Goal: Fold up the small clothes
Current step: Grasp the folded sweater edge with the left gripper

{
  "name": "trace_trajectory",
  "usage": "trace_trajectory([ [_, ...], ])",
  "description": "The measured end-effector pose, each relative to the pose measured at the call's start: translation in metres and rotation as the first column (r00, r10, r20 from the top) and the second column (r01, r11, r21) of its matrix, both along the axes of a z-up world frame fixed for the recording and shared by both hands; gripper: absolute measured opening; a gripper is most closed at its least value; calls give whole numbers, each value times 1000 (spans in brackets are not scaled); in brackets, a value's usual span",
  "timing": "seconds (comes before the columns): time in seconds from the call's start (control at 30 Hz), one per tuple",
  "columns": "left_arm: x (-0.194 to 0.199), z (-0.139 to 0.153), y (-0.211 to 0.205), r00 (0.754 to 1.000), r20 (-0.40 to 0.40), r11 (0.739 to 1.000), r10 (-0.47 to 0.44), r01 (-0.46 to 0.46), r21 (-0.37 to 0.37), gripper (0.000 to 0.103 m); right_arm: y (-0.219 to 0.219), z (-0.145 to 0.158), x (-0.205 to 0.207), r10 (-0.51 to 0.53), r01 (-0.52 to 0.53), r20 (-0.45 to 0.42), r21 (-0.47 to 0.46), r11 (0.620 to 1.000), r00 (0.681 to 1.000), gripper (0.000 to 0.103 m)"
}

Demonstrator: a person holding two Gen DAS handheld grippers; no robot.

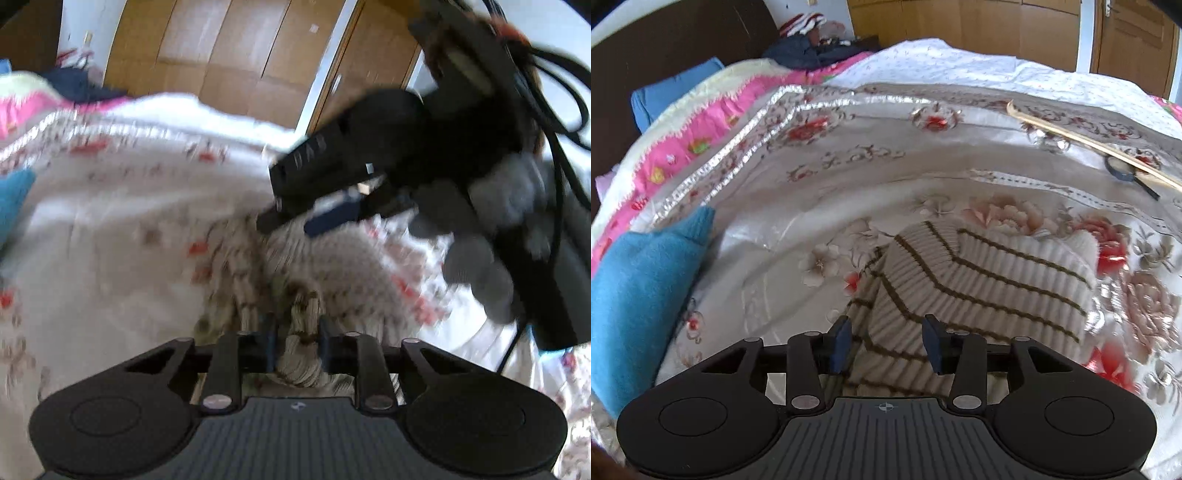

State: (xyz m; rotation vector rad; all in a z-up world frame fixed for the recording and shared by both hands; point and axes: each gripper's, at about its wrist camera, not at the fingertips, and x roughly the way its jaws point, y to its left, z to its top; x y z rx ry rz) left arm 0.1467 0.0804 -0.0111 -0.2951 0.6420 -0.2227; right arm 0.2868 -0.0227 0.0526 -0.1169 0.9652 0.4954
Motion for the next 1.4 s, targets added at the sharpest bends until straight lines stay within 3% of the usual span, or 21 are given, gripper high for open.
trace_trajectory([
  [0.07,3,-7,5,1000,-31,1000,-2,1,-30,27,6,-14,5,-34,34,-13,-37,999,999,40],
  [0.2,0,-7,18,1000,-9,996,8,-9,-87,25,1,-22,3,-85,85,-2,-21,996,996,11],
  [0.23,-7,-4,20,1000,4,995,8,-8,-104,25,-3,-17,2,-94,94,-3,0,996,996,9],
  [0.37,-22,10,28,998,62,987,27,-17,-159,24,-11,16,-10,-109,105,42,87,991,993,9],
  [0.47,-28,10,39,997,41,982,72,-63,-180,24,-6,28,-12,-104,94,68,142,985,992,8],
  [0.63,-18,-10,51,986,-91,975,139,-153,-162,24,21,-13,-4,-104,102,13,128,987,994,8],
  [0.77,-14,-18,53,979,-129,975,156,-174,-135,26,28,-47,3,-127,128,-17,139,982,992,10],
  [0.93,-16,-21,52,977,-142,975,159,-179,-134,31,23,-32,-3,-107,103,20,159,982,994,16],
  [1.0,-16,-23,53,976,-143,974,163,-182,-134,33,21,-28,-1,-111,101,62,141,985,992,23],
  [1.23,-12,-27,57,976,-146,972,159,-181,-153,34,43,-32,13,-119,113,137,52,992,983,24],
  [1.3,-12,-28,58,976,-145,971,162,-184,-155,35,50,-40,24,-131,129,118,25,991,984,20],
  [1.4,-12,-28,60,976,-143,969,166,-188,-158,37,54,-46,30,-156,155,160,19,988,975,18],
])
